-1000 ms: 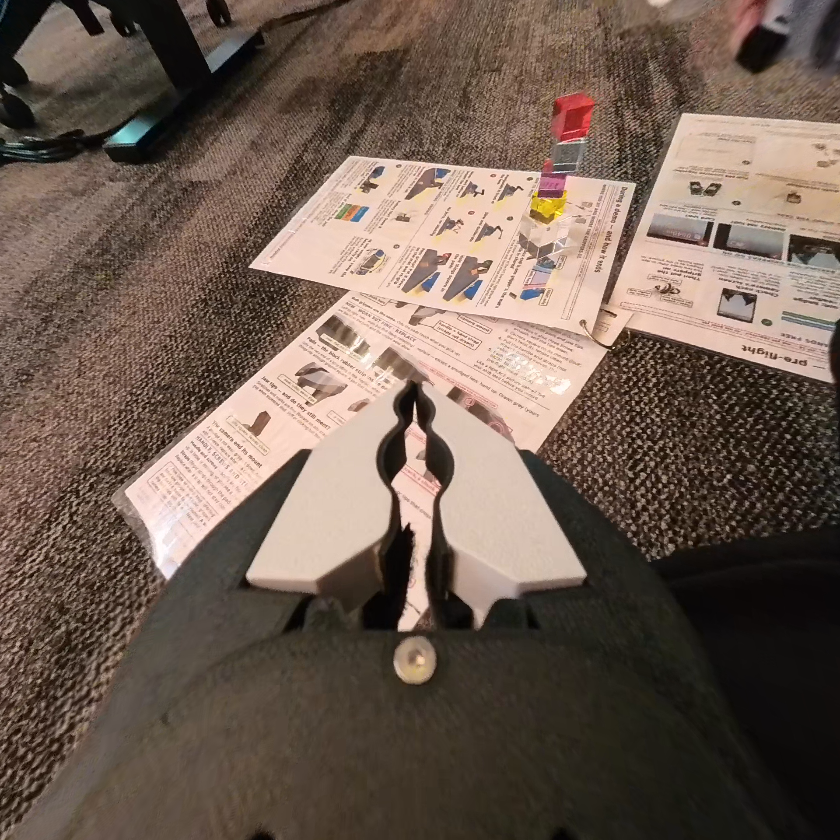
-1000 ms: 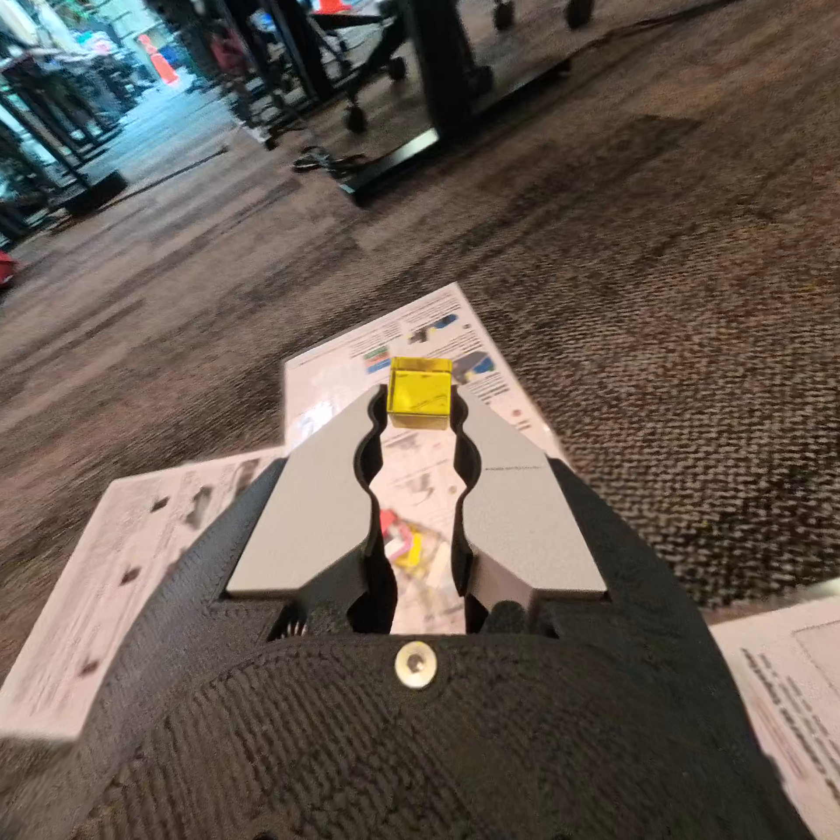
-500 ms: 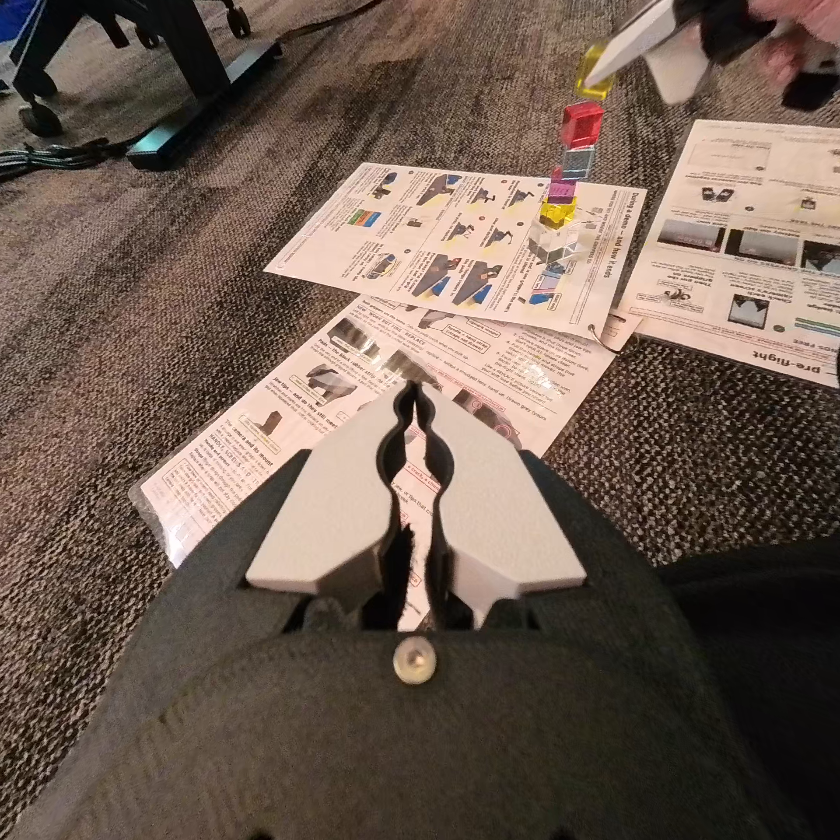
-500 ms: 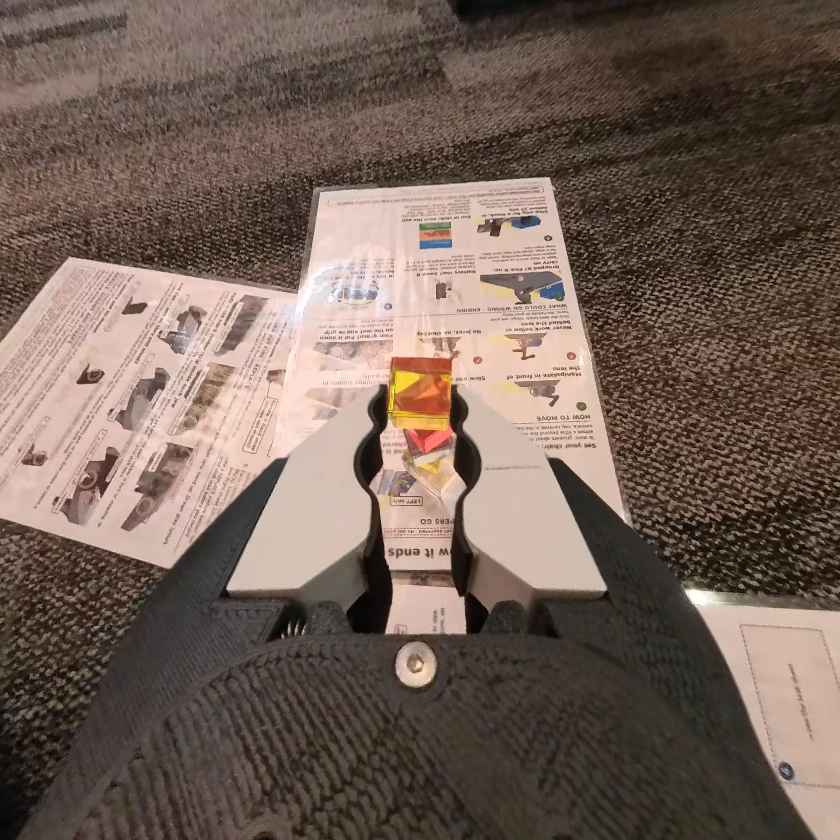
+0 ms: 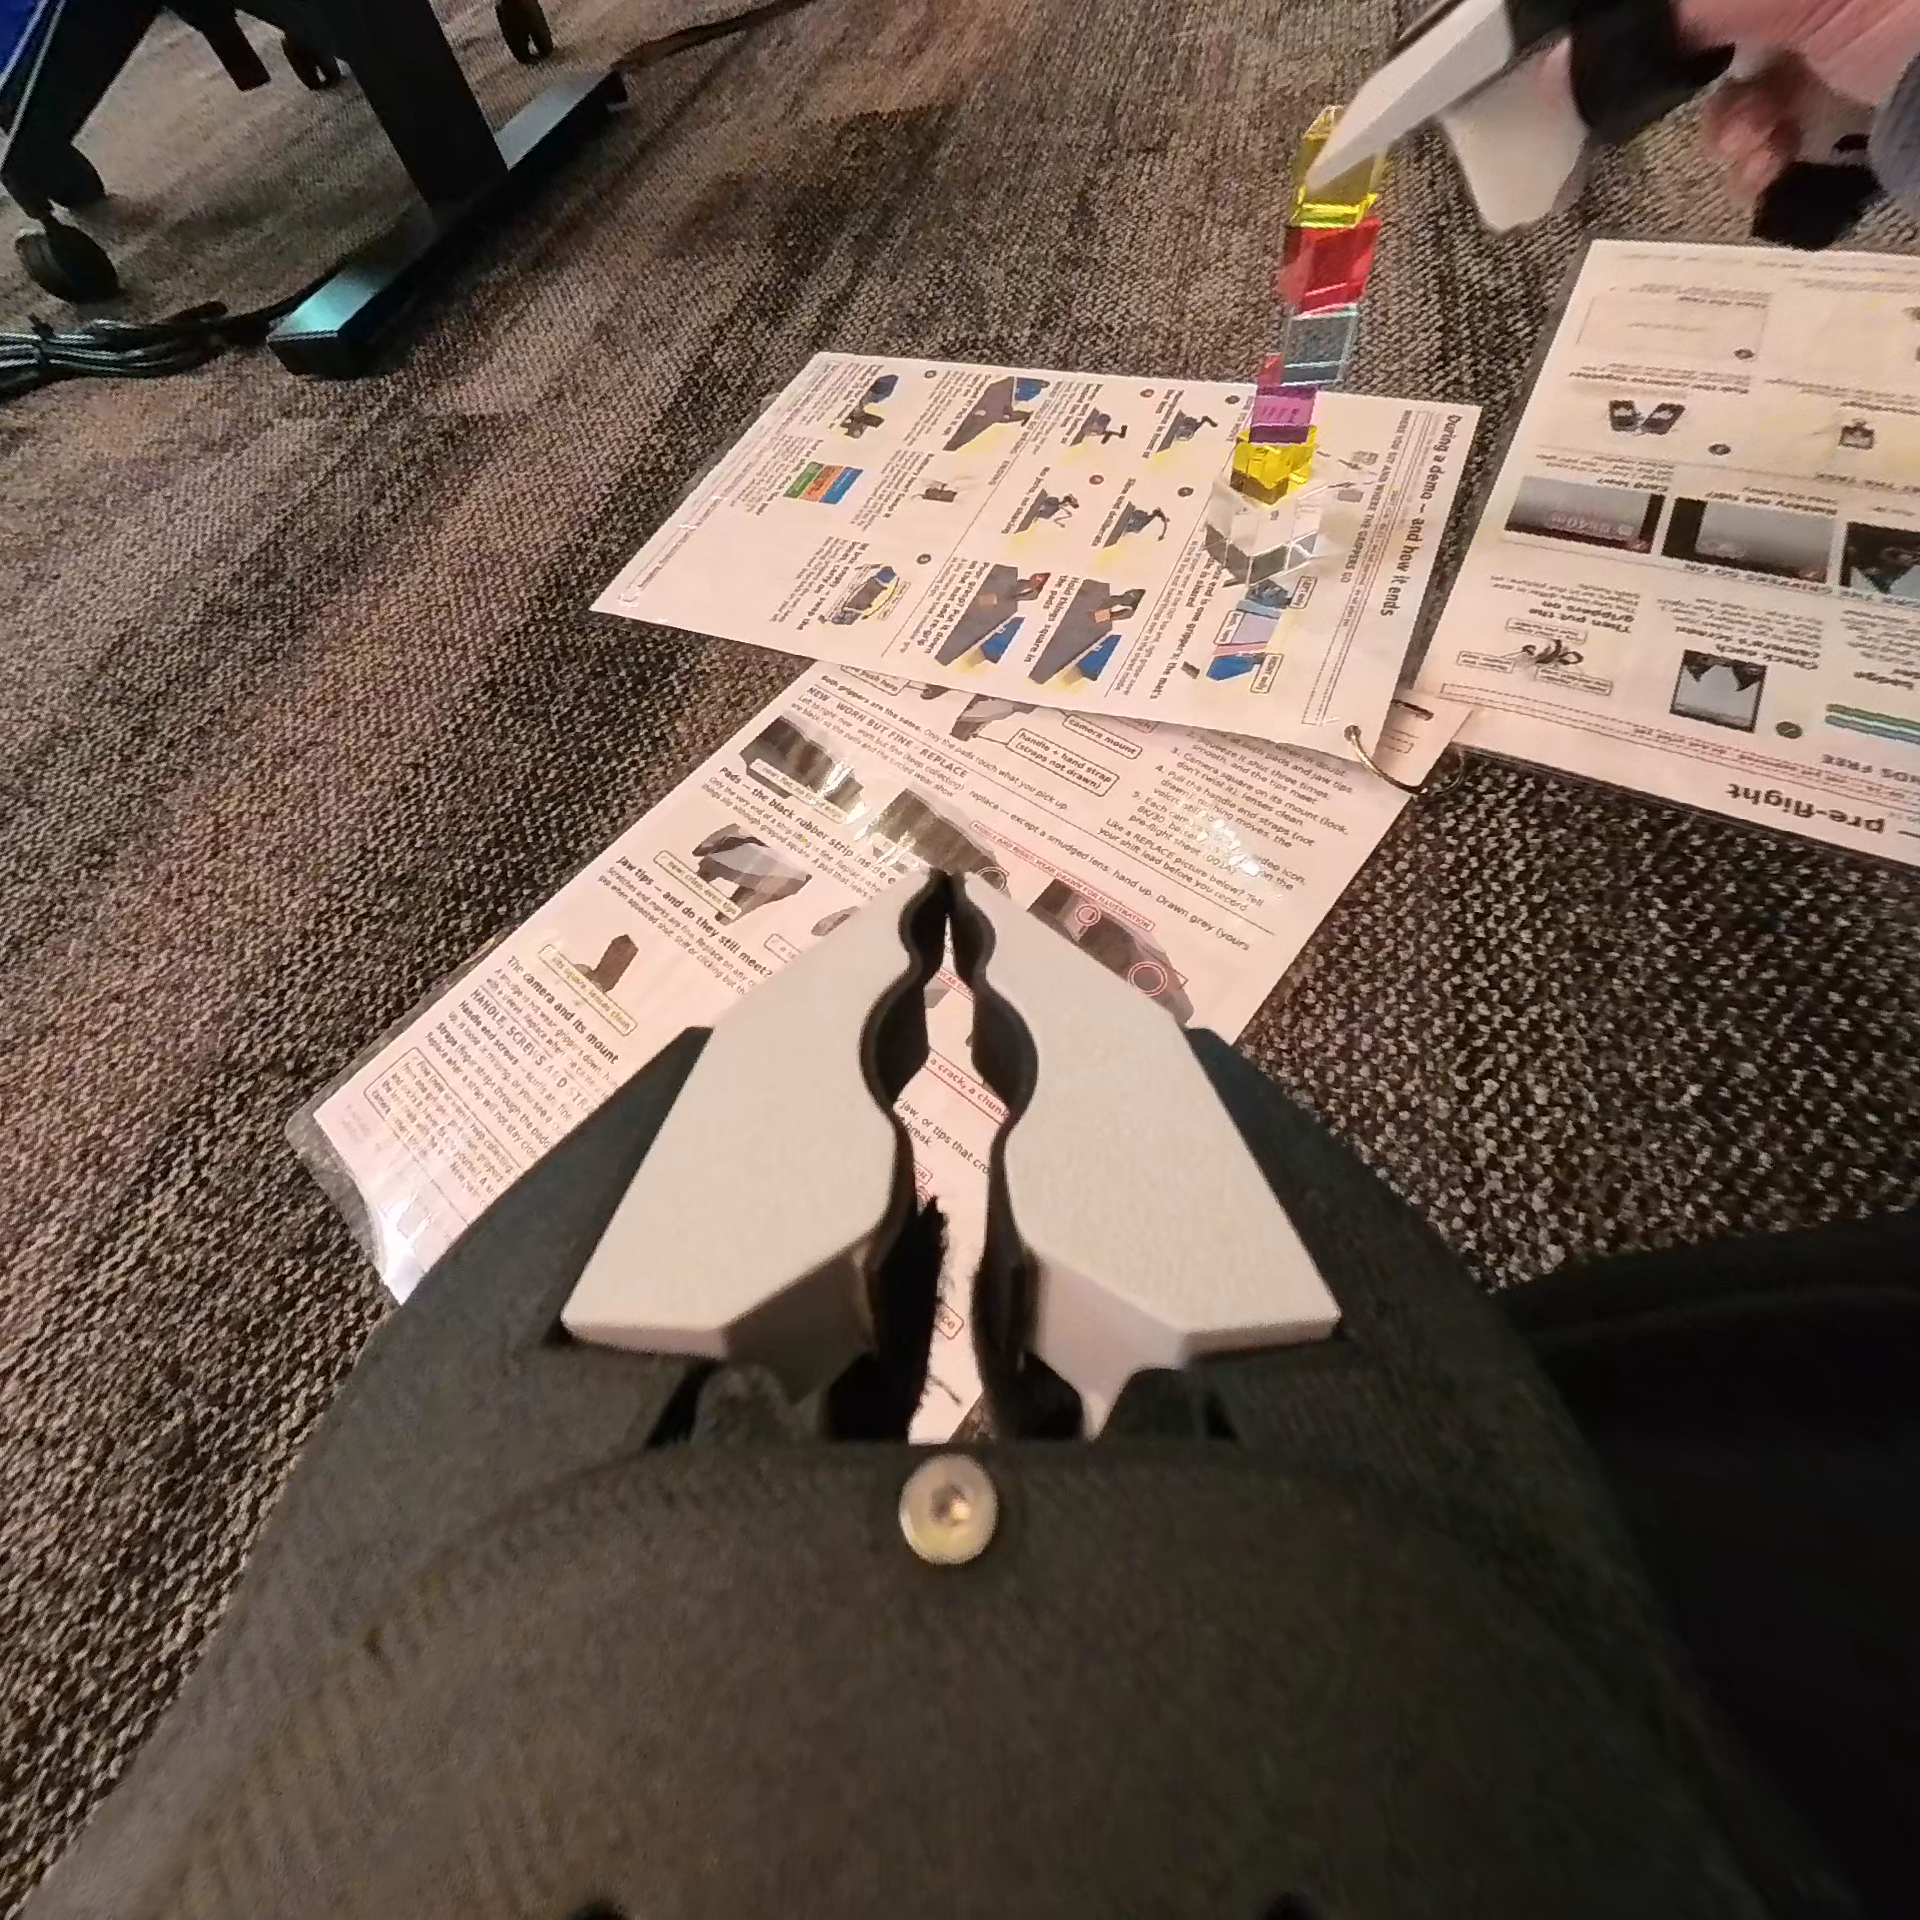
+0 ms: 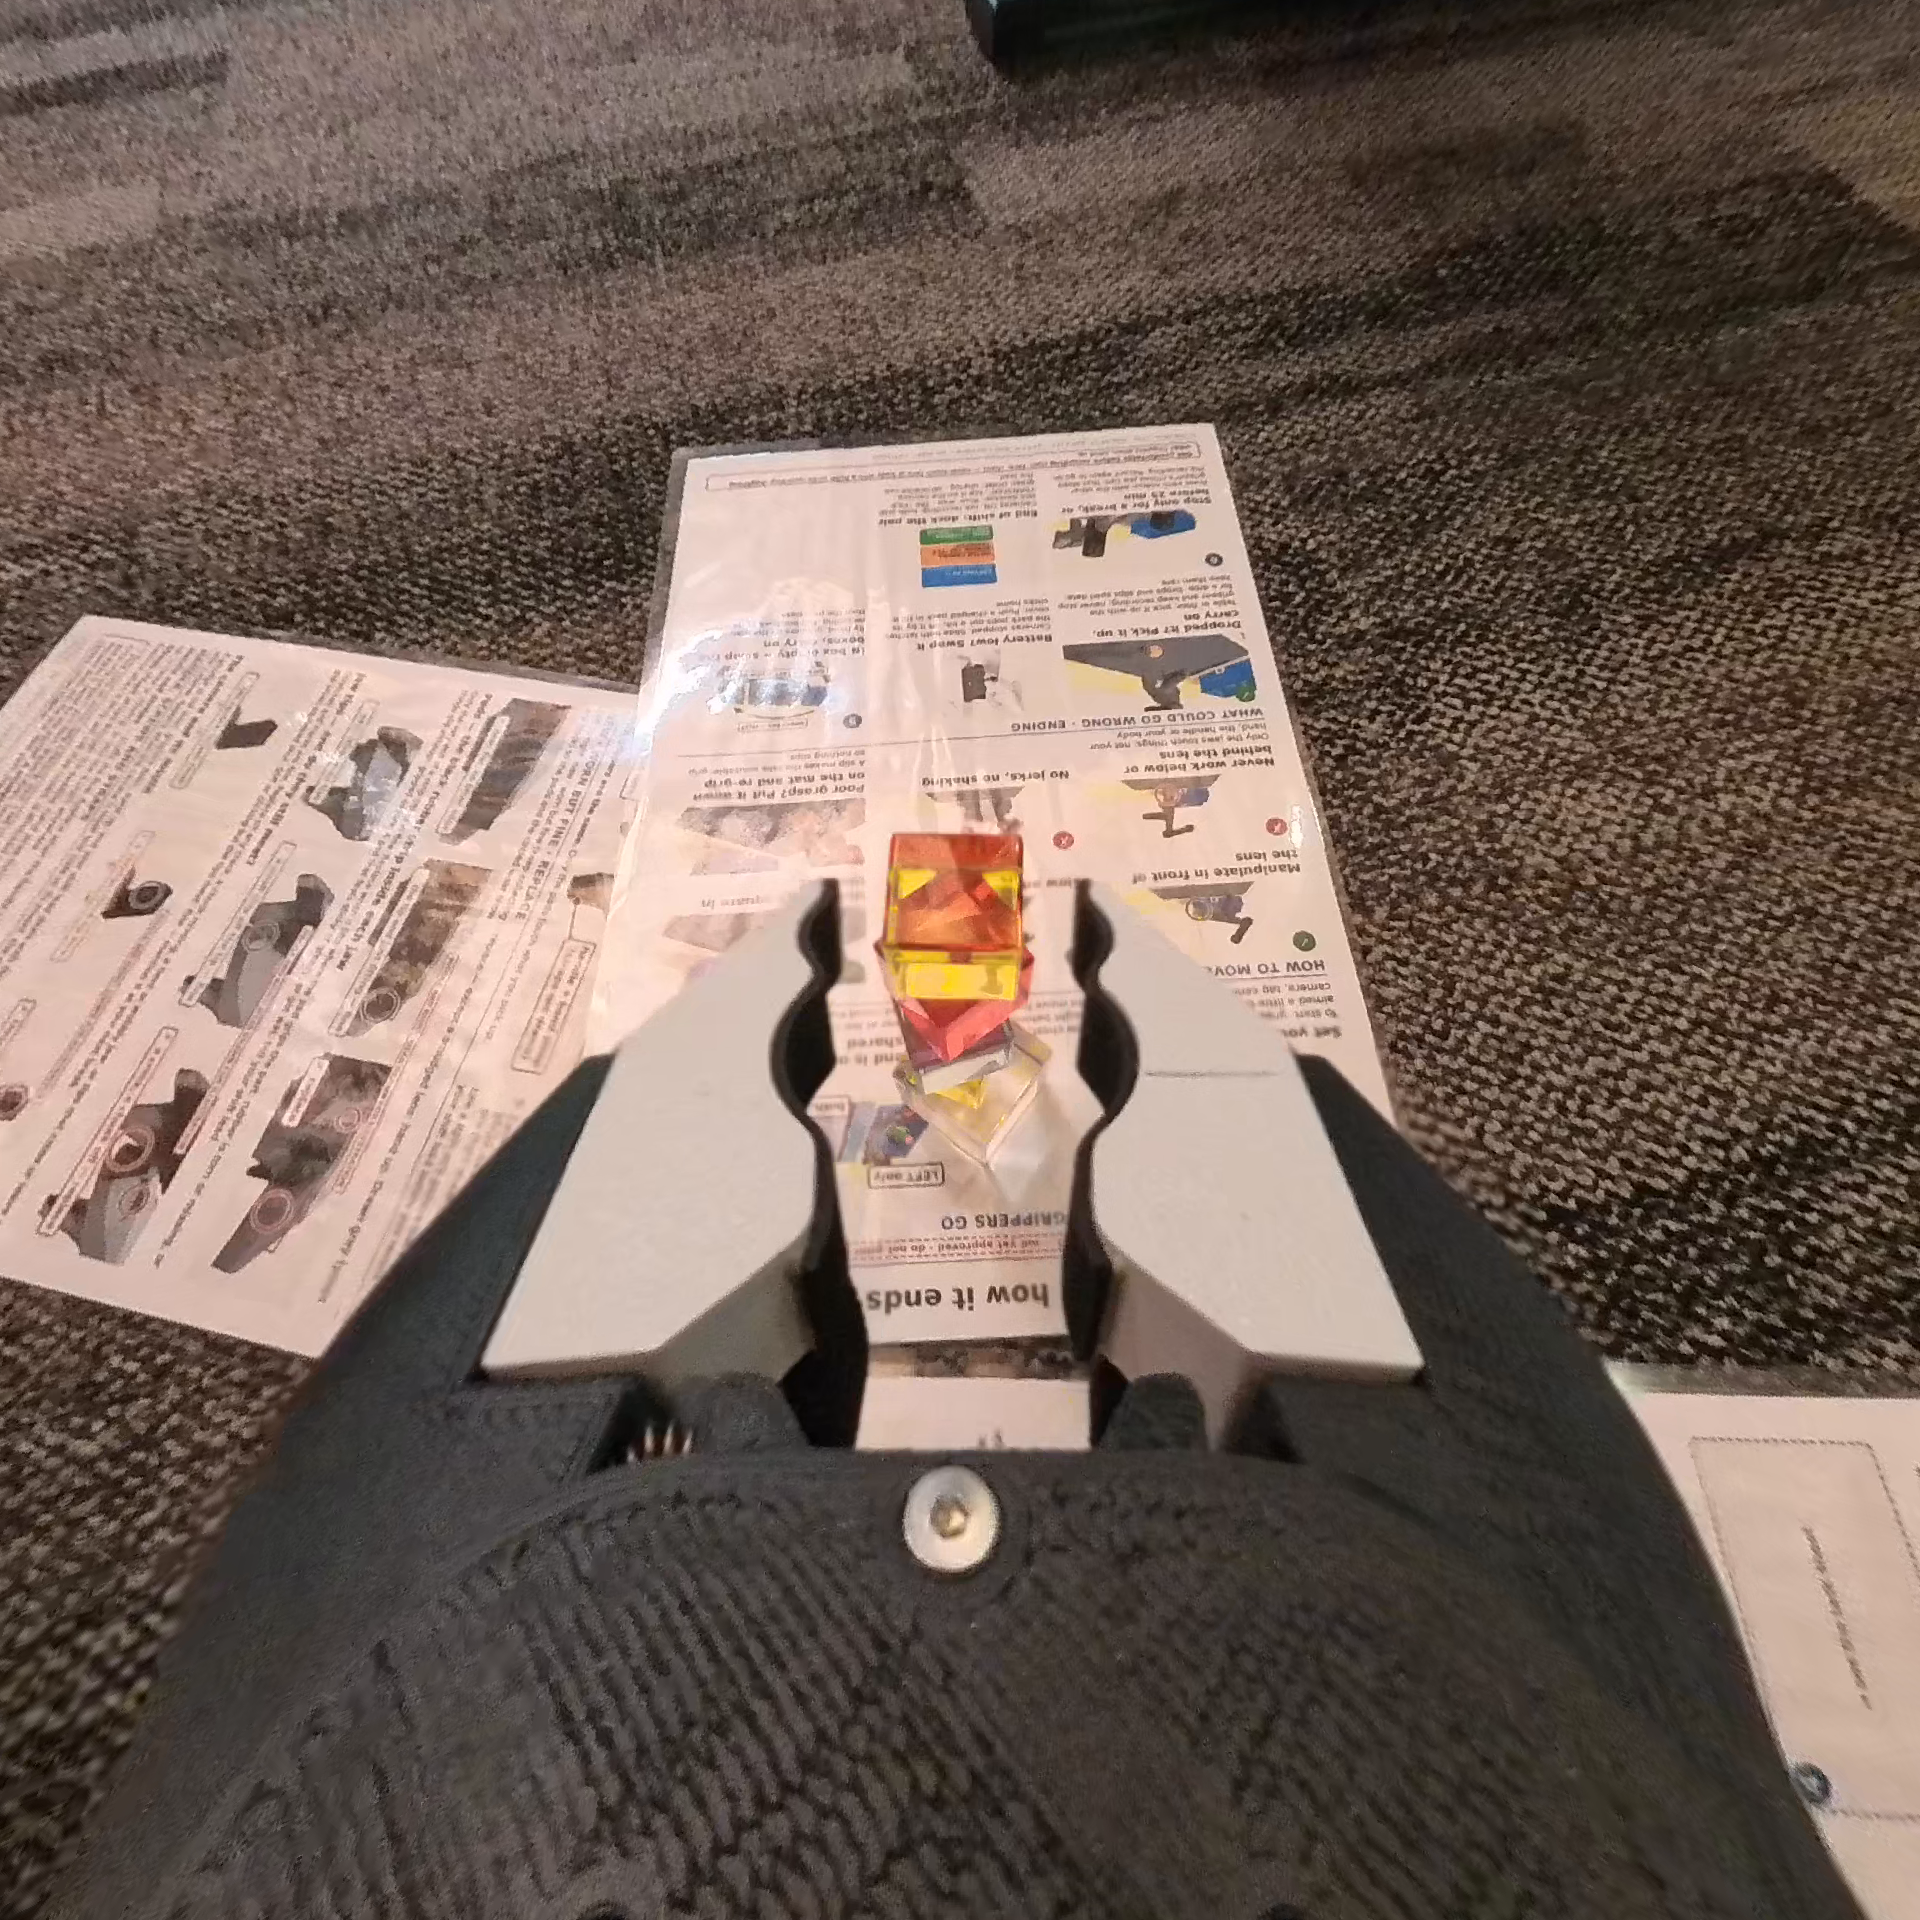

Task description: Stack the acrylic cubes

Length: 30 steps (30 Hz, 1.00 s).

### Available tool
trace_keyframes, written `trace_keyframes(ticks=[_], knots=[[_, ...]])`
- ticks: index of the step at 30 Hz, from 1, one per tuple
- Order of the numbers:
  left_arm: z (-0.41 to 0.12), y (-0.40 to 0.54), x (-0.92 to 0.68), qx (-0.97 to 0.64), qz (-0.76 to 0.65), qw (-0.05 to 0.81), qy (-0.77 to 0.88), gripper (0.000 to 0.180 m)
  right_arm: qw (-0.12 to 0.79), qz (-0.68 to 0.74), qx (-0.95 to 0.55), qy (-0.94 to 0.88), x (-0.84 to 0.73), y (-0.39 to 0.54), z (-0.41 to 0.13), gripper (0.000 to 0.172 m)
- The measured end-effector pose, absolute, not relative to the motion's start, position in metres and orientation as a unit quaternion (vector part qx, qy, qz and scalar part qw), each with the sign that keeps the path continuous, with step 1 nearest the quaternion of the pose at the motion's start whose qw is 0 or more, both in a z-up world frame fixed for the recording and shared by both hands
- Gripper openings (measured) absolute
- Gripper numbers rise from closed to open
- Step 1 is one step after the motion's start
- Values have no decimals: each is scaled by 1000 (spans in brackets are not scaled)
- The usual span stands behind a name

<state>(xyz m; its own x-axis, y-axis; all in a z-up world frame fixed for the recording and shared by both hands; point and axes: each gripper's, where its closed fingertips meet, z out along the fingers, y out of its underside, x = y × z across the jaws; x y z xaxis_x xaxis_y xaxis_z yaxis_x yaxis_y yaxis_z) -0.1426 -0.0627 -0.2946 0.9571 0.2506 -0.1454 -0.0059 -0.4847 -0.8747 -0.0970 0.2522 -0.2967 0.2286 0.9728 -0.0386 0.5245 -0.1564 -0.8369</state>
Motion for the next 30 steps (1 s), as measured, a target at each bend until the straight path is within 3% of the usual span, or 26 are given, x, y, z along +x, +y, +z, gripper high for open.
trace_keyframes(ticks=[1, 6, 9, 15, 23, 30], knots=[[-295, -63, -143, -852, 127, 503, -72, 0, 369, 319, -692, -532, -97, 253, -292, 49], [-294, -63, -143, -851, 126, 504, -74, 0, 401, 402, -674, -473, -84, 261, -267, 57], [-293, -63, -143, -850, 127, 506, -75, 0, 423, 432, -668, -434, -68, 271, -265, 47], [-295, -63, -143, -852, 125, 503, -74, 0, 429, 321, -719, -442, -42, 286, -335, 12], [-295, -63, -142, -853, 125, 501, -72, 0, 370, 250, -710, -544, -52, 257, -387, 5], [-296, -63, -142, -854, 125, 499, -70, 0, 316, 214, -584, -716, -73, 191, -413, 0]])
